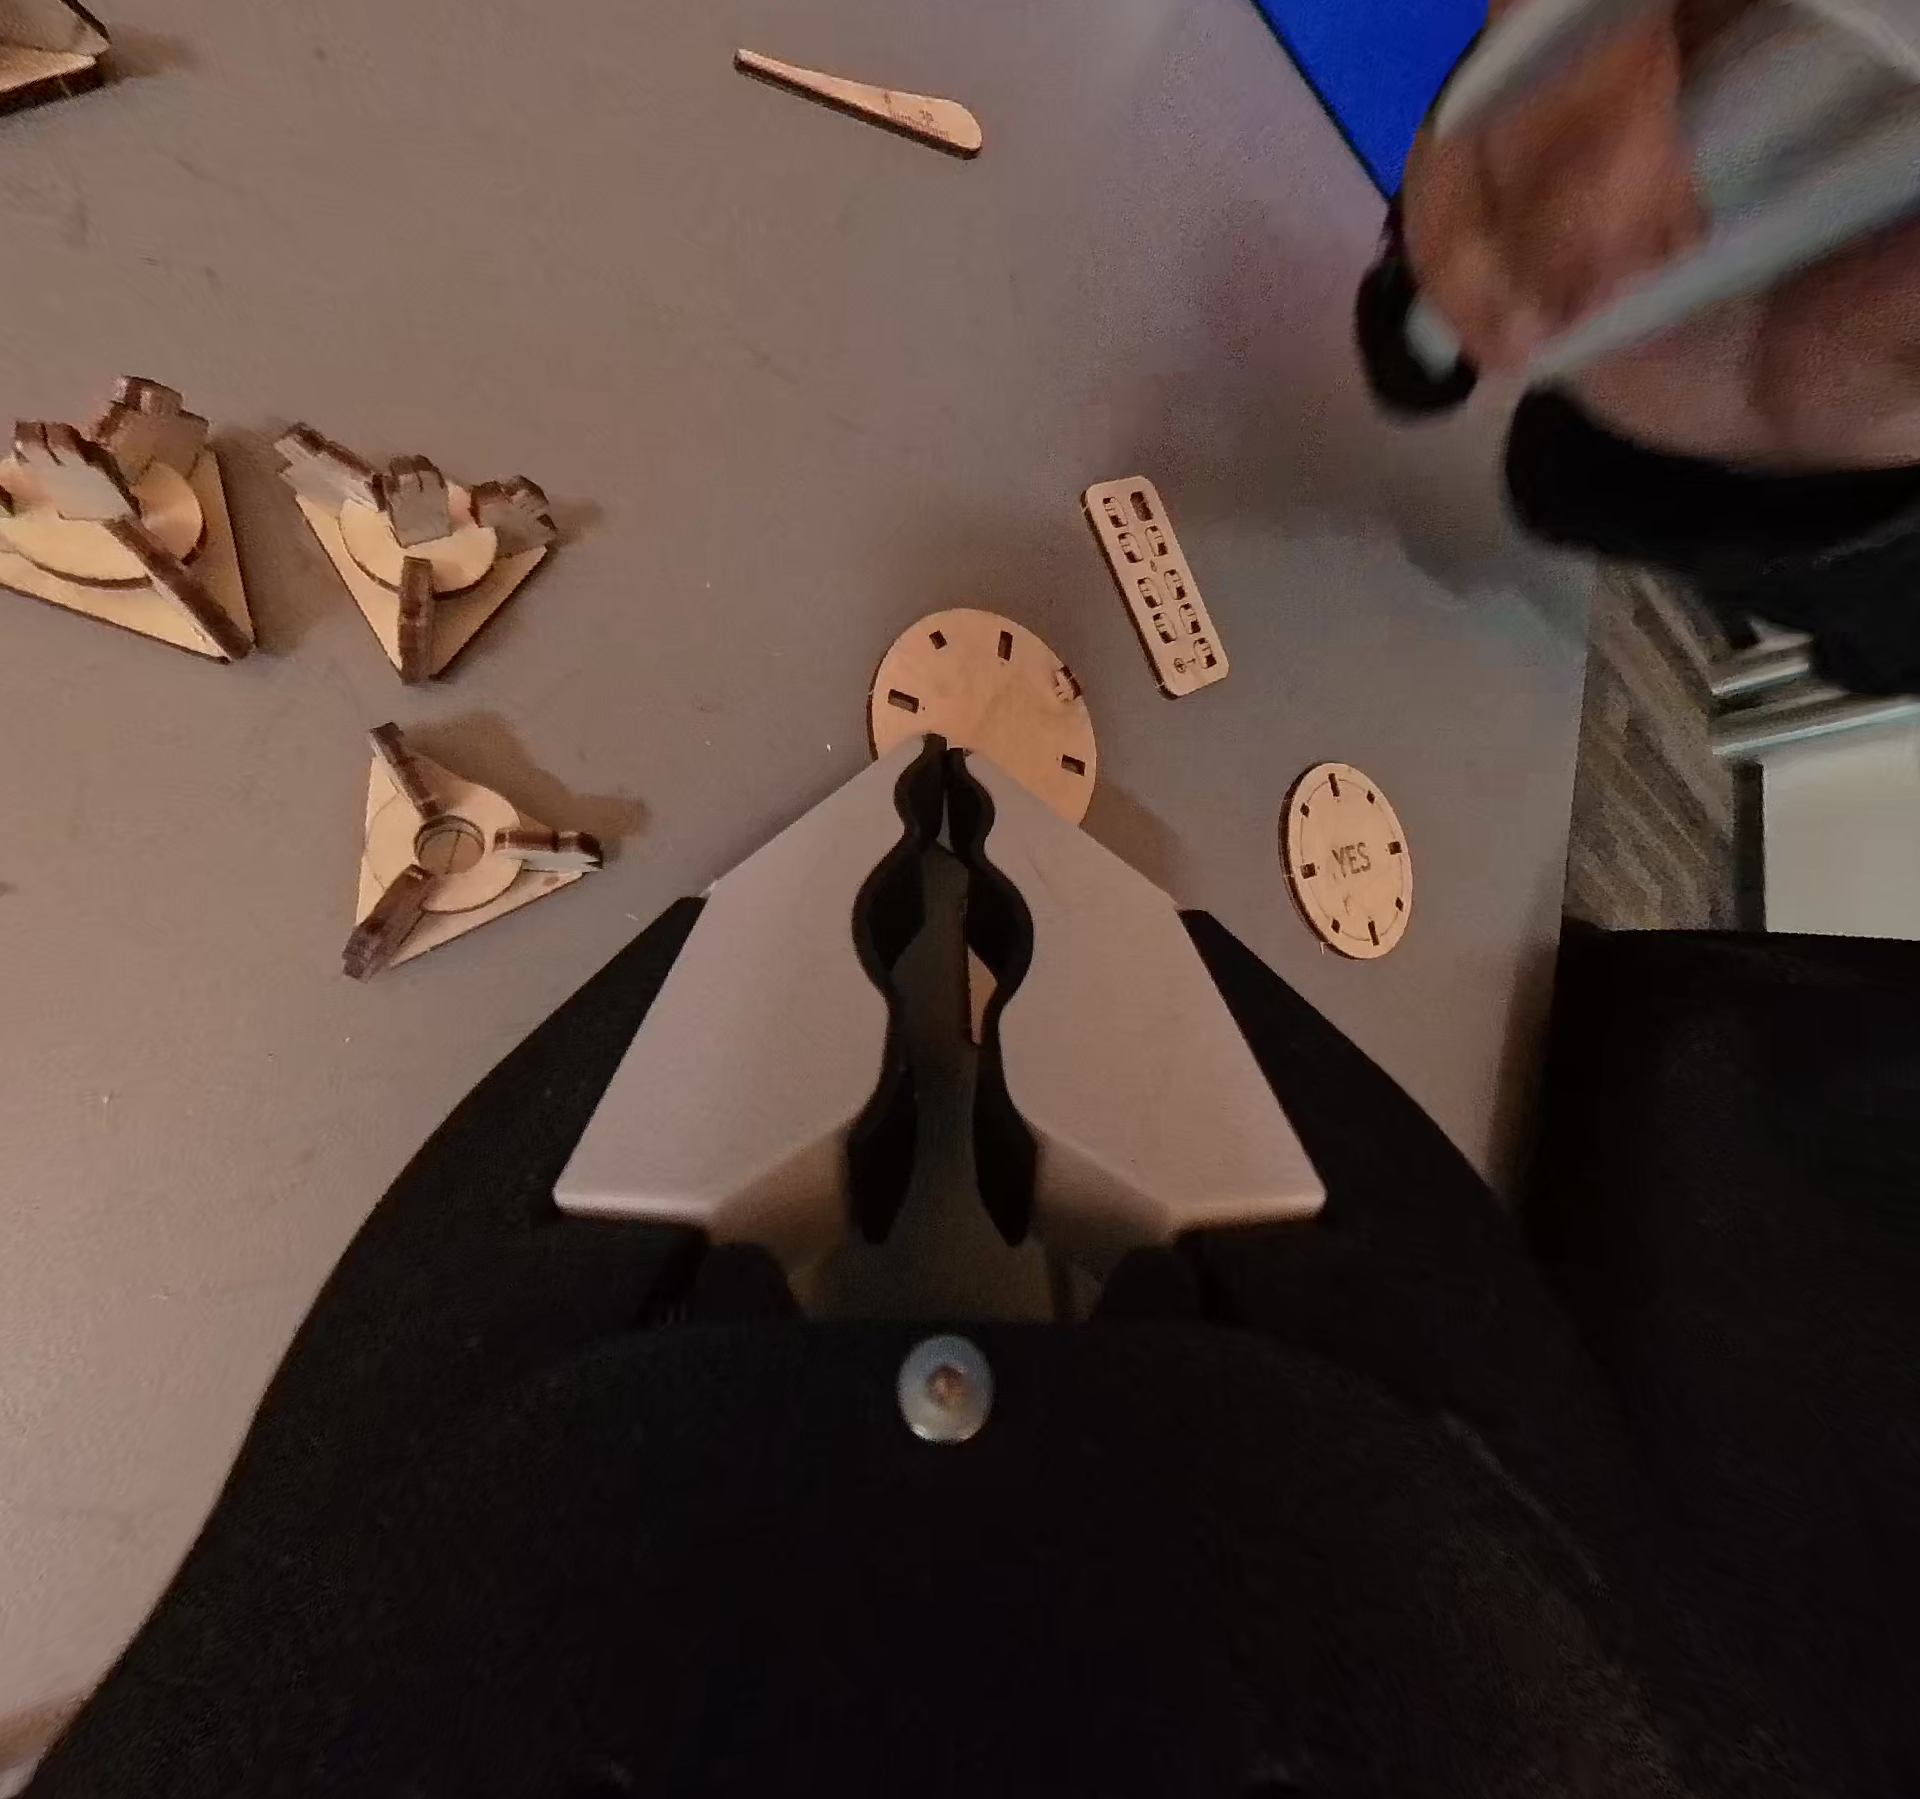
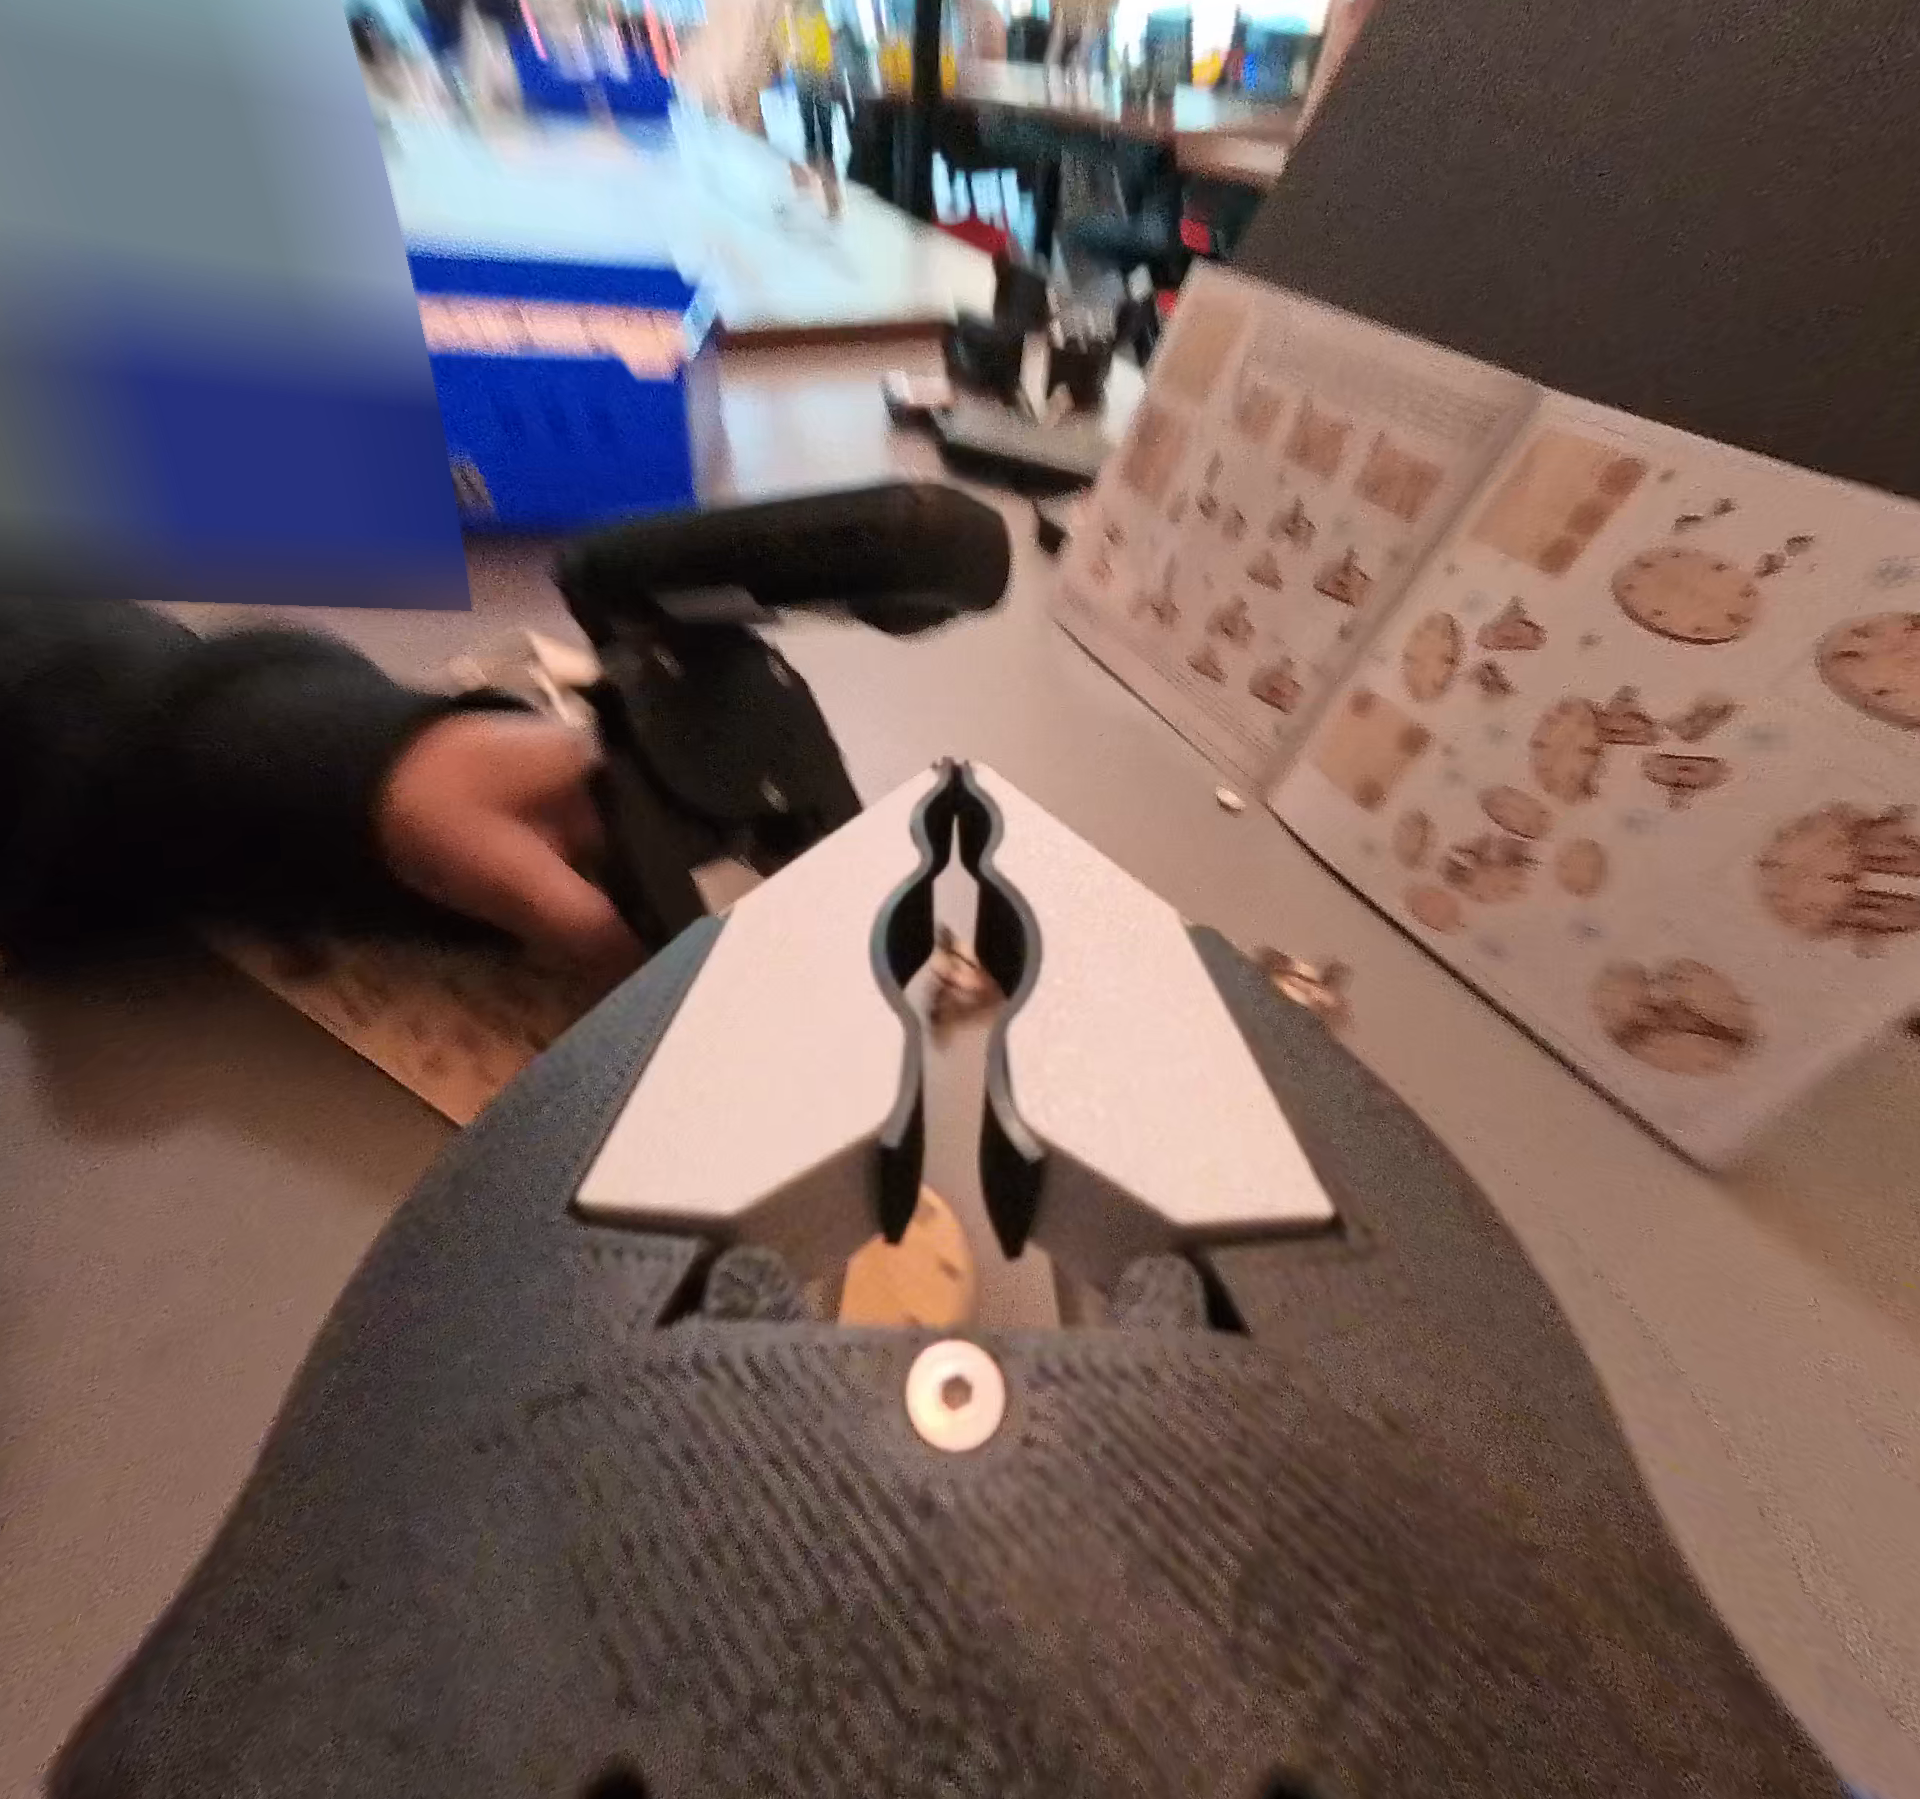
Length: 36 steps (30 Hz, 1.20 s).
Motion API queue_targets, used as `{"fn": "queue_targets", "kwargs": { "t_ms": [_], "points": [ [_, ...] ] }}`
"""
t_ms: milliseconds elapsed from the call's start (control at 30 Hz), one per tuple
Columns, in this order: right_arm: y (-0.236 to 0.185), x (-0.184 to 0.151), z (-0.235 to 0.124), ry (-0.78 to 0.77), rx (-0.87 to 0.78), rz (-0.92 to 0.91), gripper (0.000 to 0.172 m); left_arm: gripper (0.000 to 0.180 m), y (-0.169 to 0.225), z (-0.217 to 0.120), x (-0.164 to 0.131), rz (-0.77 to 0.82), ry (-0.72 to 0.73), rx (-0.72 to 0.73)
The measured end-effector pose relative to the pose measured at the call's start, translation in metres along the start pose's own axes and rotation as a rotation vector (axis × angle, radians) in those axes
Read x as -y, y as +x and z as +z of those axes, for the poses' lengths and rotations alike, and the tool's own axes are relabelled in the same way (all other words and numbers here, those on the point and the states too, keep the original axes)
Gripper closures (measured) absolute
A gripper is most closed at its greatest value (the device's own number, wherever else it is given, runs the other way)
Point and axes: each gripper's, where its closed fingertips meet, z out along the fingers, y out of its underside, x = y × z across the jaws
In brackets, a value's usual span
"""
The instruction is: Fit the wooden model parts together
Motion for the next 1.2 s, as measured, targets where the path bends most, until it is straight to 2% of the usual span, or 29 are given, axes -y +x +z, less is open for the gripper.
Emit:
{"fn": "queue_targets", "kwargs": {
  "t_ms": [100,233,467,633,767,1000,1067,1133,1200],
  "points": [
    [-0.006,0.004,0.005,0.226,0.034,0.182,0.172,0.180,0.000,0.000,0.000,-0.016,0.001,-0.016],
    [0.021,0.005,0.011,0.385,-0.018,0.346,0.172,0.180,0.000,0.000,0.000,-0.023,0.002,-0.023],
    [0.024,0.023,0.023,0.438,-0.154,0.199,0.172,0.180,0.000,0.000,0.000,-0.028,0.002,-0.028],
    [0.010,0.020,0.027,0.435,-0.155,0.119,0.172,0.180,0.000,0.000,0.000,-0.032,0.003,-0.033],
    [0.025,0.015,0.024,0.405,-0.287,0.073,0.172,0.180,0.000,0.000,0.000,-0.032,0.003,-0.032],
    [0.006,0.025,0.023,0.425,-0.250,0.006,0.172,0.180,0.000,0.000,0.000,-0.042,0.003,-0.042],
    [0.008,0.008,0.031,0.362,-0.239,0.030,0.172,0.180,0.000,0.000,0.000,-0.039,0.003,-0.039],
    [0.010,0.007,0.030,0.347,-0.238,0.009,0.172,0.180,0.000,0.000,0.000,-0.038,0.003,-0.037],
    [0.011,0.019,0.023,0.383,-0.243,-0.005,0.172,0.180,0.000,0.000,0.000,-0.040,0.003,-0.039]
  ]
}}
